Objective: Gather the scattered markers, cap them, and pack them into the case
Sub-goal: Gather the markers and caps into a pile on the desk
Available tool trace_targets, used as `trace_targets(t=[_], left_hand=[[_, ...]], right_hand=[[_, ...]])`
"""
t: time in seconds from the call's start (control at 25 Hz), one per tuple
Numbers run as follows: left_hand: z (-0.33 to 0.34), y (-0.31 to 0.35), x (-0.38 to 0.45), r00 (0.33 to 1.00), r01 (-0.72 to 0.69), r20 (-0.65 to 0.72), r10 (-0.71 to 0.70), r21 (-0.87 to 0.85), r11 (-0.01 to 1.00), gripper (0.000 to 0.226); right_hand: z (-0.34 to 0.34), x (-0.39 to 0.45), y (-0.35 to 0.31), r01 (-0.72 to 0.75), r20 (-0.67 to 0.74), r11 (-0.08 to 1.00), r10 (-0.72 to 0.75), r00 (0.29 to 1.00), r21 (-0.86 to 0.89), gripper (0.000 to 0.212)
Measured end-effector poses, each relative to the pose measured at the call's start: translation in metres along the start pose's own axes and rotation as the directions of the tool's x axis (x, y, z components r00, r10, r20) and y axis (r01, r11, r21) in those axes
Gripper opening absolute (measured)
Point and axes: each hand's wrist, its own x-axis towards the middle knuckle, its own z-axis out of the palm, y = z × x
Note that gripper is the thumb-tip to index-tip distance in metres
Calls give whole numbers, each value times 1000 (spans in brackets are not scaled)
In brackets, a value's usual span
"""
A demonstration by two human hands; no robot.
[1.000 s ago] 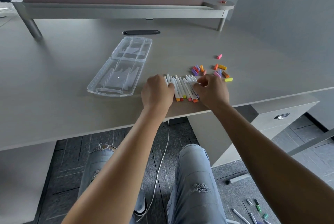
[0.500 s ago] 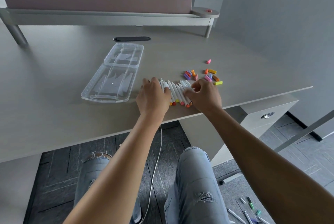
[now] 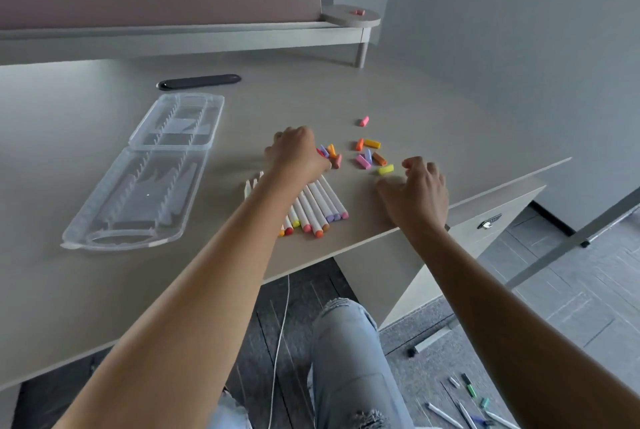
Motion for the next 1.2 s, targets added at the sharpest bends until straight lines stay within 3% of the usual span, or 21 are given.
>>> trace_targets(t=[0.2, 0.6, 0.76, 0.84, 0.88, 0.96, 1.04, 1.08, 1.12, 1.2], left_hand=[[9, 1, 13, 998, -28, 51, 26, 45, 999, 50], [15, -8, 25, 998, -36, 50, 36, 14, 999, 28], [18, -12, 35, 998, 22, 60, -19, -50, 999, 40], [13, -16, 40, 993, 107, 66, -96, -192, 976, 37], [8, -17, 41, 986, 163, 83, -143, -350, 922, 29], [-3, -14, 40, 955, 295, 199, -219, -693, 657, 11], [-14, -8, 37, 907, 413, 351, -232, -848, 332, 8], [-17, -8, 37, 882, 458, 415, -223, -866, 202, 13], [-20, -8, 38, 858, 497, 471, -207, -862, 99, 15], [-21, -13, 41, 815, 559, 553, -173, -829, -19, 15]], right_hand=[[6, 16, -1, 36, 6, 999, -36, 999, -22, 53], [12, 26, -1, 63, 8, 998, -64, 998, 15, 41], [11, 21, -3, 63, 5, 997, -63, 998, 53, 38], [7, 20, -5, 72, -17, 983, -70, 997, 172, 29], [4, 20, -8, 37, -25, 962, -31, 999, 271, 24], [-4, 29, -18, -191, 35, 804, 208, 978, 563, 30], [-11, 39, -28, -484, 317, 356, 433, 844, 800, 31], [-12, 43, -31, -564, 464, 141, 427, 776, 814, 30], [-11, 46, -31, -618, 565, 26, 376, 735, 786, 32], [-8, 48, -31, -693, 662, 11, 283, 694, 721, 38]])
